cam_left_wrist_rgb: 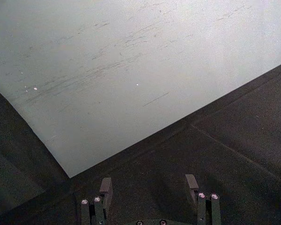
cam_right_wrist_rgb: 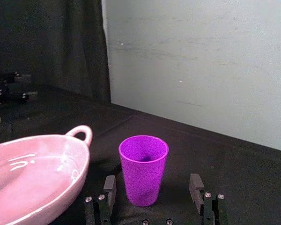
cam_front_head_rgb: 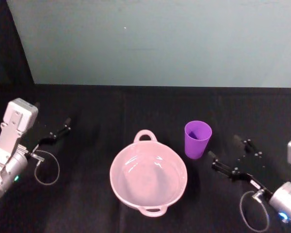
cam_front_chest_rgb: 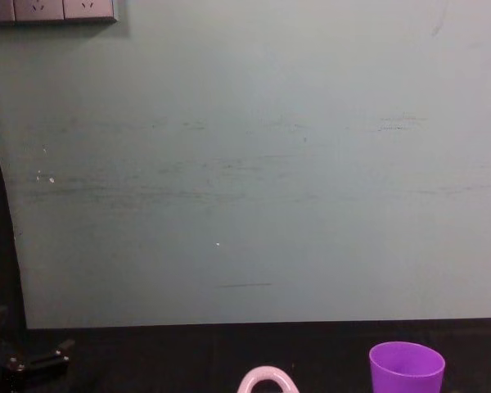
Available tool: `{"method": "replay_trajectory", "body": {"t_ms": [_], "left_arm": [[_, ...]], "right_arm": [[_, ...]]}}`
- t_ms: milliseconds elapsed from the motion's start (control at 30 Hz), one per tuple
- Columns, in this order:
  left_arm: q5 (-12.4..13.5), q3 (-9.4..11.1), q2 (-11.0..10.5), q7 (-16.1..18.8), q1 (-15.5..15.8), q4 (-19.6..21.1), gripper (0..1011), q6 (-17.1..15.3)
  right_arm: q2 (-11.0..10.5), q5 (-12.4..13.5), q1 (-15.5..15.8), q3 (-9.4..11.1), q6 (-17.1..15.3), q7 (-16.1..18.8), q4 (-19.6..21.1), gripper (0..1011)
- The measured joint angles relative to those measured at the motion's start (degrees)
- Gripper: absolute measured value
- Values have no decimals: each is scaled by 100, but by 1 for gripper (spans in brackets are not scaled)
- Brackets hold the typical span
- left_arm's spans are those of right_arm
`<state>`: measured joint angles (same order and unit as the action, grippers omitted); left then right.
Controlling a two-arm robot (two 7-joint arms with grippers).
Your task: Pick up the cup and pour the mung beans from the cup into the bowl.
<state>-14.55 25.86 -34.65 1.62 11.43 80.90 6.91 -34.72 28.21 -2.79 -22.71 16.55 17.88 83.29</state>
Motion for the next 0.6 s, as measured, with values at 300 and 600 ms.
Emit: {"method": "replay_trajectory", "body": {"t_ms": [300,600], "left_arm": [[0,0,0,0,0,0,1012,0],[0,0,0,0,0,0,1011,0]], "right_arm": [[409,-238,-428,-190,-30,229,-548,1002],[816,-251,-808,-184,77,461,-1170,1002]]}}
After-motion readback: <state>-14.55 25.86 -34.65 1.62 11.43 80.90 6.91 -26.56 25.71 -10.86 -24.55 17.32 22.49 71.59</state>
